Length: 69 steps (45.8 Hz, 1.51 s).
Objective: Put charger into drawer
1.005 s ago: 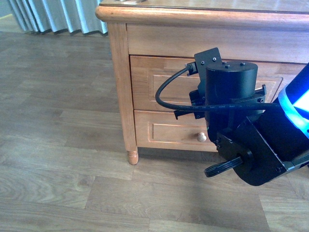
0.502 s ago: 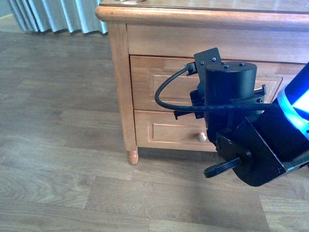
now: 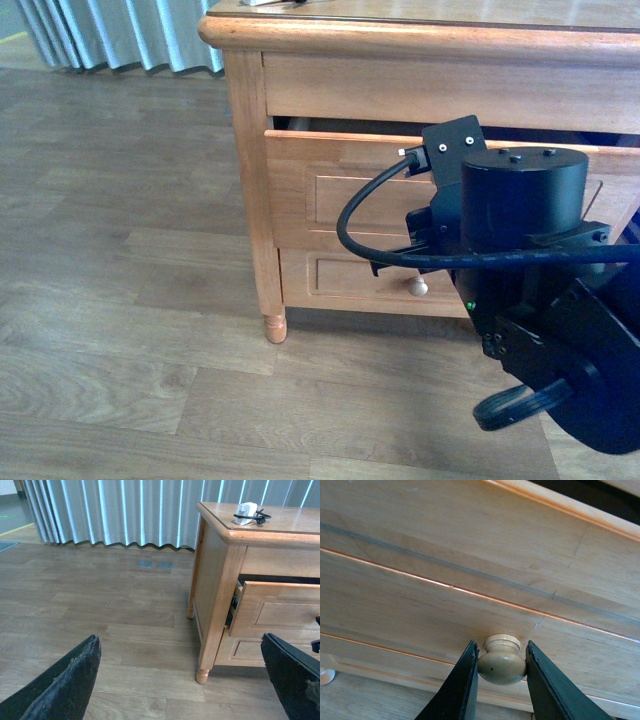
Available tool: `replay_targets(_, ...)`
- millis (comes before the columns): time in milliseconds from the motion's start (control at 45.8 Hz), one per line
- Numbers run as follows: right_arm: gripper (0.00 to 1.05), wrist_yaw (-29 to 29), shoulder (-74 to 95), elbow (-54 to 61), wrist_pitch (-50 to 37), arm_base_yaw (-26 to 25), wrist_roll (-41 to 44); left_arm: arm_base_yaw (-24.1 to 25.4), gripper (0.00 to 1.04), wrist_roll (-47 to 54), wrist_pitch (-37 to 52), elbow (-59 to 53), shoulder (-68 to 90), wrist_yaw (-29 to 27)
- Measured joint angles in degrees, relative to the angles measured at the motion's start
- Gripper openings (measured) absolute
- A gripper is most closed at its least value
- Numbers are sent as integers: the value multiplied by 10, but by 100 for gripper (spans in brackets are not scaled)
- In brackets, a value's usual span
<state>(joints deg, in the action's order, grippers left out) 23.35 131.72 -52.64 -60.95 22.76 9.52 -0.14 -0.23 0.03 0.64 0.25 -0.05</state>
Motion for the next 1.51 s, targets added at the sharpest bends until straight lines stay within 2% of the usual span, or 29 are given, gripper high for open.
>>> replay_targets(502,22,-155,-129,197,-20,-38,-40,0,99,0,0,0,0,0)
replay_targets(743,21,-199,-171,250,-16,-48,-40,0,99,0,0,0,0,0)
replay_targets(896,44,-201,-208,277,2,-63,-42,0,99,0,0,0,0,0)
replay_targets(1027,65,-191,-271,301,41,-103,-45,0,99,0,0,0,0,0)
replay_targets(1245,97,-249,-405,339,123,-156,-44,0,99,0,0,0,0,0)
replay_targets(1354,96,-279,-485,351,176,-199,-42,0,99,0,0,0,0,0)
replay_targets(1507,96,-338,-617,353,266,-285,-37,0,99,0,0,0,0,0)
